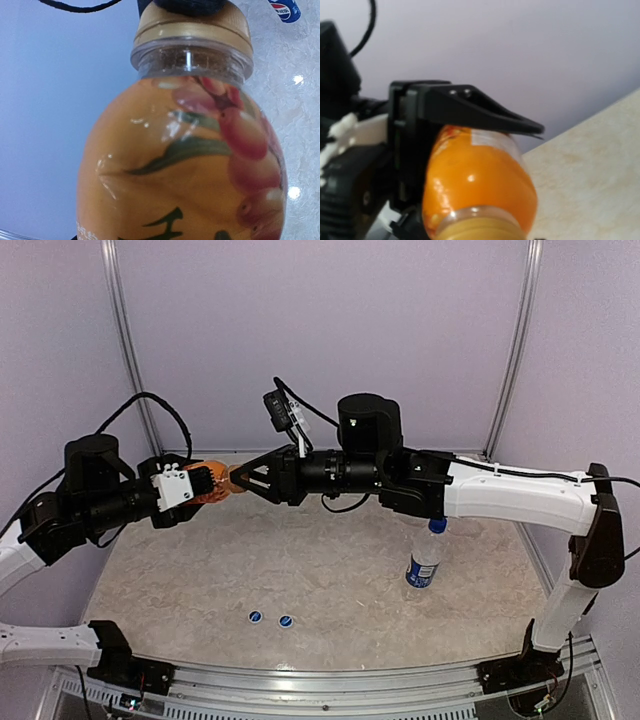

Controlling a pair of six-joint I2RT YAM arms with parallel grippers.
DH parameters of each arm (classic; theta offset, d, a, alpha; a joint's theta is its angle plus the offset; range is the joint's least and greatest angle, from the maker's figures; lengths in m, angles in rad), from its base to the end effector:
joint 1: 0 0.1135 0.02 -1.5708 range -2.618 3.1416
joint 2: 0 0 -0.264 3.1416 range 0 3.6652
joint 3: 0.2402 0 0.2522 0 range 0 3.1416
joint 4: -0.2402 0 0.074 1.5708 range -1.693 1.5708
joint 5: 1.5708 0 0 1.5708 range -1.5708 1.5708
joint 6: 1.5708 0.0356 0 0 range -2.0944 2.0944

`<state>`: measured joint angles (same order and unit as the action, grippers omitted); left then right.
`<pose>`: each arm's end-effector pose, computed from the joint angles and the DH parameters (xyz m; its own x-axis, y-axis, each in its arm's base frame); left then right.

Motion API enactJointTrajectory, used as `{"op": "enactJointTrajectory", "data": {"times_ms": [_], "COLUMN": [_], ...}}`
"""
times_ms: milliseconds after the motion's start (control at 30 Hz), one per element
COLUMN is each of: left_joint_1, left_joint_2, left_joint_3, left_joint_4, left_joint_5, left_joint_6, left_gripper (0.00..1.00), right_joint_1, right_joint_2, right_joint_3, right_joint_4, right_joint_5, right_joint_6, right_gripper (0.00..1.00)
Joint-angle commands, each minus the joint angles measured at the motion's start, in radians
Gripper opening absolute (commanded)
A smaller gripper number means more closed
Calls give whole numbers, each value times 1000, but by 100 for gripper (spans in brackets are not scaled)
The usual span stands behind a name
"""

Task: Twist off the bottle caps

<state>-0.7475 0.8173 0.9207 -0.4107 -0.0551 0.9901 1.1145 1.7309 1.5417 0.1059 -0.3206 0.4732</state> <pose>0.1343 -0.1218 0.3579 0.4136 0.7549 -0.5090 0.5367 0.2494 0.8061 0.1756 0.3832 0.3780 -0.4840 -0.0044 -0.8751 -0.8648 0.1553 0.4775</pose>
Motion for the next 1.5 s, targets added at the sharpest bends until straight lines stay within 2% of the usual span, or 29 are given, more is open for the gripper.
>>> {"op": "enactJointTrajectory", "data": {"times_ms": [0, 100, 167, 233, 333, 567, 800, 967, 1033, 1167, 1267, 1367, 1433, 1467], "left_joint_1": [-9, -11, -12, -12, -12, -10, -9, -9, -9, -9, -9, -9, -7, -7], "left_joint_2": [-5, -7, -6, -4, -5, -26, -8, -1, 2, 3, 4, 1, -4, -8], "left_joint_3": [-3, -5, -3, 4, 36, 155, 205, 226, 227, 224, 224, 219, 212, 209], "left_joint_4": [14, 18, 20, 18, -40, -357, -466, -521, -529, -529, -532, -532, -528, -521], "left_joint_5": [1, 4, 3, 6, 42, 327, 412, 457, 465, 470, 474, 469, 465, 463], "left_joint_6": [4, 5, 4, -9, -57, -175, -187, -191, -188, -188, -192, -195, -199, -202], "left_gripper": [35, 35, 34, 34, 34, 30, 30, 29, 29, 29, 29, 29, 30, 29], "right_joint_1": [-6, -7, -8, -7, -4, 132, 252, 339, 370, 393, 399, 399, 398, 395], "right_joint_2": [24, 38, 57, 76, 85, 35, 42, -5, -24, -28, -21, -15, -17, -23], "right_joint_3": [23, 44, 71, 91, 95, 68, 74, -58, -141, -212, -217, -235, -251, -260], "right_joint_4": [16, -16, -51, -78, -96, -259, -338, -227, -101, 95, 151, 209, 278, 319], "right_joint_5": [-41, -50, -63, -90, -134, 103, 387, 614, 727, 838, 854, 860, 869, 869], "right_joint_6": [35, 28, 20, 4, -70, -663, -1080, -1437, -1600, -1868, -1948, -1960, -1924, -1882], "right_gripper": [25, 22, 16, 1, 0, 0, 0, 0, 0, 0, 0, 0, 64, 77]}}
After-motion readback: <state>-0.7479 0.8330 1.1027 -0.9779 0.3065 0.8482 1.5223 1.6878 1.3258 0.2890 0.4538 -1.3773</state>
